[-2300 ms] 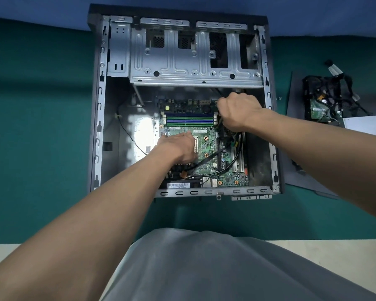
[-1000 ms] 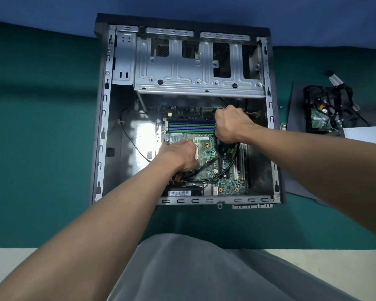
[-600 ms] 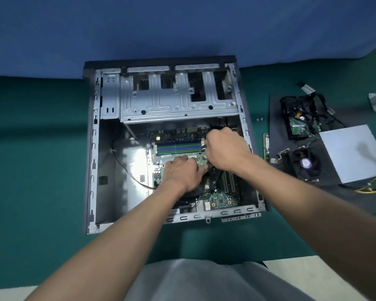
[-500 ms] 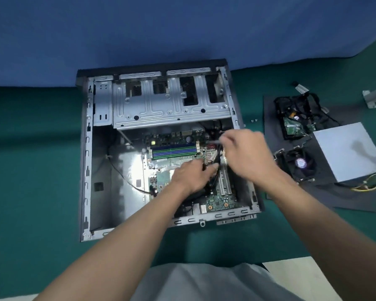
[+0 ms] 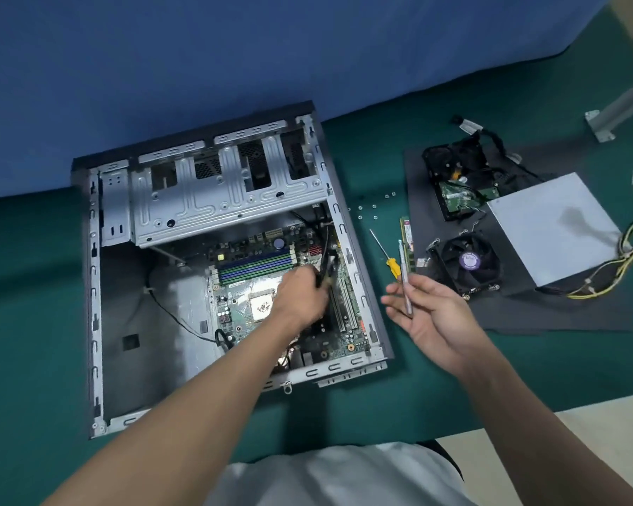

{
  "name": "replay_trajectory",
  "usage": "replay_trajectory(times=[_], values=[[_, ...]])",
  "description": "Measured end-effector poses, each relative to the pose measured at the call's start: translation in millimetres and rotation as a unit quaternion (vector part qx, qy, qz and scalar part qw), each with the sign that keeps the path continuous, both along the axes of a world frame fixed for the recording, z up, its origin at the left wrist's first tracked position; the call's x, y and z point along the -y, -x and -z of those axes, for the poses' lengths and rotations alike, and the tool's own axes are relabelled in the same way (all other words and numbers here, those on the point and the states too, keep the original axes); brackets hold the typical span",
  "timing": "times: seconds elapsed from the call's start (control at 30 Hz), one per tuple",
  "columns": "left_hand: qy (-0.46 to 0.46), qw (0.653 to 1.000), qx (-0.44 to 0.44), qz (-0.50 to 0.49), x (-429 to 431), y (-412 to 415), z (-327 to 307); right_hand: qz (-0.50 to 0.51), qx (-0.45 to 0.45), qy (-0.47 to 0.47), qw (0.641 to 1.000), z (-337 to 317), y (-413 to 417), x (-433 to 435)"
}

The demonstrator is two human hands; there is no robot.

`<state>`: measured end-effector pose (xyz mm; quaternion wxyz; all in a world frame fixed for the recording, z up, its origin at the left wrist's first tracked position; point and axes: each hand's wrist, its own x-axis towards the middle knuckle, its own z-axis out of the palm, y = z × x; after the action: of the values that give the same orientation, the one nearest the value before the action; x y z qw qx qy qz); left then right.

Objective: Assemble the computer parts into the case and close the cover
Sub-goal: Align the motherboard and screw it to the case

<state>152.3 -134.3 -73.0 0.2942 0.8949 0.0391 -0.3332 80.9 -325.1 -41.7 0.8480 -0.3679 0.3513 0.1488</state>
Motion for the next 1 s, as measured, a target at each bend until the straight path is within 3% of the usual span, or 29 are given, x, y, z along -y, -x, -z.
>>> replay_trajectory(times=[0.1, 0.23, 0.4, 0.53, 0.7, 0.83, 1.0], values=[[0.001, 0.998, 0.062, -0.029, -16.4, -0.5, -12.7, -0.047, -0.027, 0.068, 0.996, 10.9, -2.3, 3.6], [-0.163, 0.963, 0.209, 0.057, -60.3, -11.7, -28.7, -0.113, -0.074, 0.254, 0.958, 27.5, -10.3, -2.2], [-0.301, 0.914, 0.247, 0.109, -102.9, -20.0, -38.9, -0.257, -0.047, 0.523, 0.811, 46.4, -14.4, -12.1], [-0.350, 0.918, 0.181, 0.051, -101.0, -13.6, -29.5, -0.278, -0.047, 0.617, 0.735, 57.4, -15.0, -21.6], [-0.266, 0.959, 0.056, 0.075, -79.8, 4.1, -13.5, -0.305, -0.072, 0.641, 0.701, 66.4, -19.4, -27.9], [-0.166, 0.985, -0.014, 0.038, -75.1, 14.5, -7.2, -0.313, -0.104, 0.630, 0.702, 68.4, -25.3, -31.7], [-0.073, 0.997, -0.023, -0.014, -68.5, 16.3, -19.2, -0.293, -0.126, 0.616, 0.720, 68.7, -26.2, -33.3]])
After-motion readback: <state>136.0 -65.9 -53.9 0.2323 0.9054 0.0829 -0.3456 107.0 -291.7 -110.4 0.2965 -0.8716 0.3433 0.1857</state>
